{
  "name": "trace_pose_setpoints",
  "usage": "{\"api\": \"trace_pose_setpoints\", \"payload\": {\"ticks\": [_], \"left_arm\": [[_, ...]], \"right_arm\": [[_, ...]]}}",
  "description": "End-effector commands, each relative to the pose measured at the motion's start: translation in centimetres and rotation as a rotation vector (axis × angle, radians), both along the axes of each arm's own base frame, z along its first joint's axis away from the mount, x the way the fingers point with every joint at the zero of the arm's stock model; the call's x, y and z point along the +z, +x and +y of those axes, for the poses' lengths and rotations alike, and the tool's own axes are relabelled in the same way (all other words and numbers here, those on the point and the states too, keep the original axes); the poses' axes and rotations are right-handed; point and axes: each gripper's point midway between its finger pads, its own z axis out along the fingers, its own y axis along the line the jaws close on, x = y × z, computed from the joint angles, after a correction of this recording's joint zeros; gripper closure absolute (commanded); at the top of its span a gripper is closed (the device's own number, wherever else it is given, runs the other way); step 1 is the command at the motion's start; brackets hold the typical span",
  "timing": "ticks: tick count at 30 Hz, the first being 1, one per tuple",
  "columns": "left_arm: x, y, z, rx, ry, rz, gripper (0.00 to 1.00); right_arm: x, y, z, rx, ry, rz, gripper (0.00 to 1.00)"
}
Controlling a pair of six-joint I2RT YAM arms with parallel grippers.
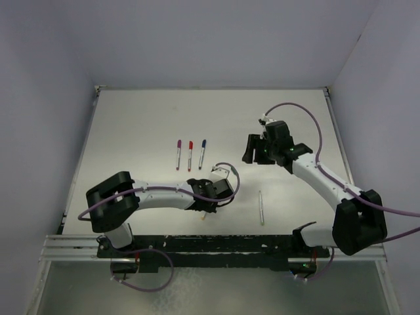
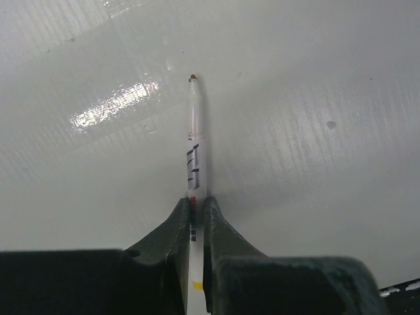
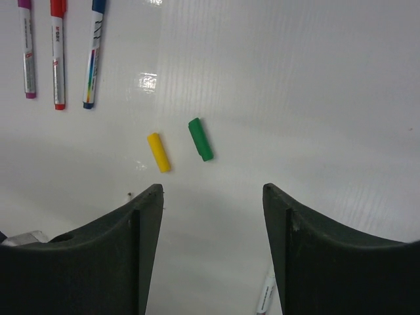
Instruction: Insert the pens into the pen caps
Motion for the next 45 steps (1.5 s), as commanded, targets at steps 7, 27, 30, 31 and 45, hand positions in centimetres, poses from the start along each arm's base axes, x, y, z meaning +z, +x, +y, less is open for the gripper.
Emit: {"api": "trace_pose_setpoints", "payload": {"ticks": [7,27,30,31,45], "left_arm": [[-6.4,-8.0,7.3,-0.021,0.243,0.371,0.87],[-3.0,-7.3,5.5,-0.038,0.033,0.292,1.00],[-1.6,-6.8,5.3,-0.027,-0.018,0.249,1.00],[-1.1,-6.5,5.2,-0.020,-0.033,0.231,1.00],[8.1,-2.1,5.2,0.045,-0.229,-0.040,1.00]], "right_arm": [[0.6,-0.3,4.4,0.210,0.025,0.002,0.34],[-3.2,-0.3,8.6,0.357,-0.108,0.035,0.62],[-3.6,-0.4,9.1,0.374,-0.116,0.033,0.61],[-3.7,-0.4,9.3,0.382,-0.119,0.032,0.61],[-6.1,-0.2,11.1,0.429,-0.184,0.058,0.58]]}}
